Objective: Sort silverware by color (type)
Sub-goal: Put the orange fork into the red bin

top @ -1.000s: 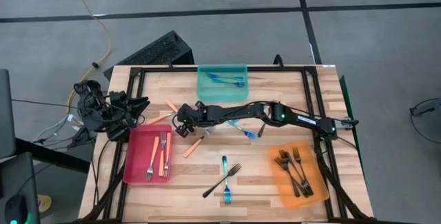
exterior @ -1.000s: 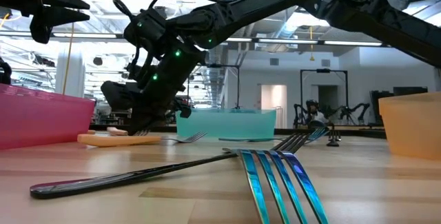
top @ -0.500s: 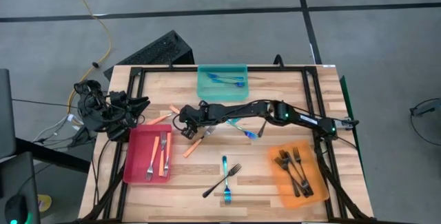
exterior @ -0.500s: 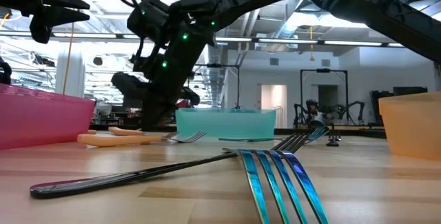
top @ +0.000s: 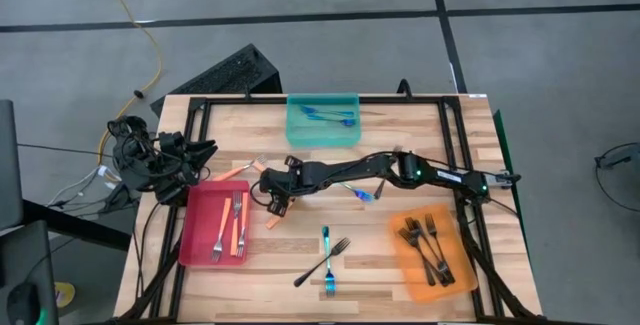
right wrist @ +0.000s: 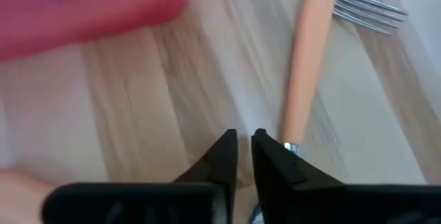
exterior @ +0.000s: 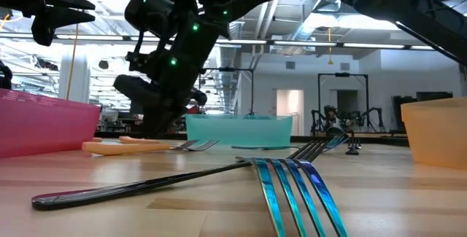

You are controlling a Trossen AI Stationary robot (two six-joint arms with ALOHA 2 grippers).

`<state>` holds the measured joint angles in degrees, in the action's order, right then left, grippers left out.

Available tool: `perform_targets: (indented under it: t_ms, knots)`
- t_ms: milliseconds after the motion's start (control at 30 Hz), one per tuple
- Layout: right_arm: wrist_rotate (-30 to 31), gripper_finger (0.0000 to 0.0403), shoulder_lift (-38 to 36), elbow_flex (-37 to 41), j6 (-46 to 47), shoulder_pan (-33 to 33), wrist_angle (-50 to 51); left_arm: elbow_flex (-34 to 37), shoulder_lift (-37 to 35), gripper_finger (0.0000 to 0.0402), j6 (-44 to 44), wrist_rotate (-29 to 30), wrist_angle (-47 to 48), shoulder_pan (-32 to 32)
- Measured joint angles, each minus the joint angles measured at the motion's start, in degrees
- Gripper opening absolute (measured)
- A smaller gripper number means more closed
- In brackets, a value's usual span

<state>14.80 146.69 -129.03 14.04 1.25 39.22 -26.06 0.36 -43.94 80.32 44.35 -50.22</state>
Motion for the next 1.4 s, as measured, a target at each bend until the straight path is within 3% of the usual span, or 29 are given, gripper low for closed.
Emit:
perform_targets:
  t_ms: [333,433,600,1400]
  knots:
    - [-3.36,0.021,-1.44,-0.1,-2.89,-1.13,0.86,0.0,0.02,0.0112,-0.02,-0.01,-0.01,0.0]
    - [-3.43,0.023,-1.54,-0.16,-5.33,-1.61,0.92,0.0,0.0,0.0112,-0.02,0.0,-0.01,0.01]
    - [-9.16,0.0228,-1.18,-0.02,-7.24,-2.69,0.65,0.0,0.02,0.0112,-0.02,-0.01,0.0,0.01]
    - [-8.73,0.021,2.93,-0.39,-6.65,-4.24,0.06,0.0,0.02,0.0112,-0.07,-0.05,0.07,0.0]
